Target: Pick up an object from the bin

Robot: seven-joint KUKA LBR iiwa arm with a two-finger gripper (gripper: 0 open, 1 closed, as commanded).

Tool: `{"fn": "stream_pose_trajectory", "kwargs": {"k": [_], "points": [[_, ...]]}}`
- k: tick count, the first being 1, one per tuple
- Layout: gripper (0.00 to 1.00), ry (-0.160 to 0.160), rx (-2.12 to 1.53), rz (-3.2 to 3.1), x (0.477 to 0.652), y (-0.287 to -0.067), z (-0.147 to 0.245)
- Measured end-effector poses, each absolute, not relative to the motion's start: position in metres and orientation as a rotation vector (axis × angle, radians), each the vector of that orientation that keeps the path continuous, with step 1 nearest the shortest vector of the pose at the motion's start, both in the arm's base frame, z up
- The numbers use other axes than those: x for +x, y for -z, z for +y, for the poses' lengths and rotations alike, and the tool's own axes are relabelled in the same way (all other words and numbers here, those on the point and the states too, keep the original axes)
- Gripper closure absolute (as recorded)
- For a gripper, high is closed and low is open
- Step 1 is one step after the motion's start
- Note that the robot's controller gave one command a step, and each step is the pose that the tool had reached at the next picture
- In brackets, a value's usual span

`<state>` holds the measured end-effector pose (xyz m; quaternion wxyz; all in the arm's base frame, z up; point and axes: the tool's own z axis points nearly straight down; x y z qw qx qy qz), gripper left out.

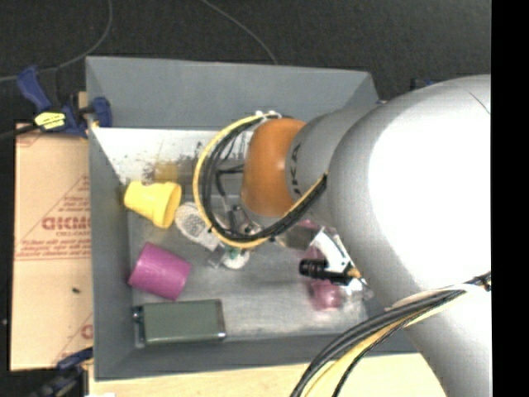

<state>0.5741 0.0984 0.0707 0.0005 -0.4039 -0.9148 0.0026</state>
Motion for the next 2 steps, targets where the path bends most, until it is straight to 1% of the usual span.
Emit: {"fn": "stream_pose_trajectory", "kwargs": {"k": [1,2], "points": [[1.0,-0.011,-1.266,-2.871,0.573,-0.074,0.098],[1.0,-0.019,-1.263,-2.864,0.57,-0.095,0.097]]}}
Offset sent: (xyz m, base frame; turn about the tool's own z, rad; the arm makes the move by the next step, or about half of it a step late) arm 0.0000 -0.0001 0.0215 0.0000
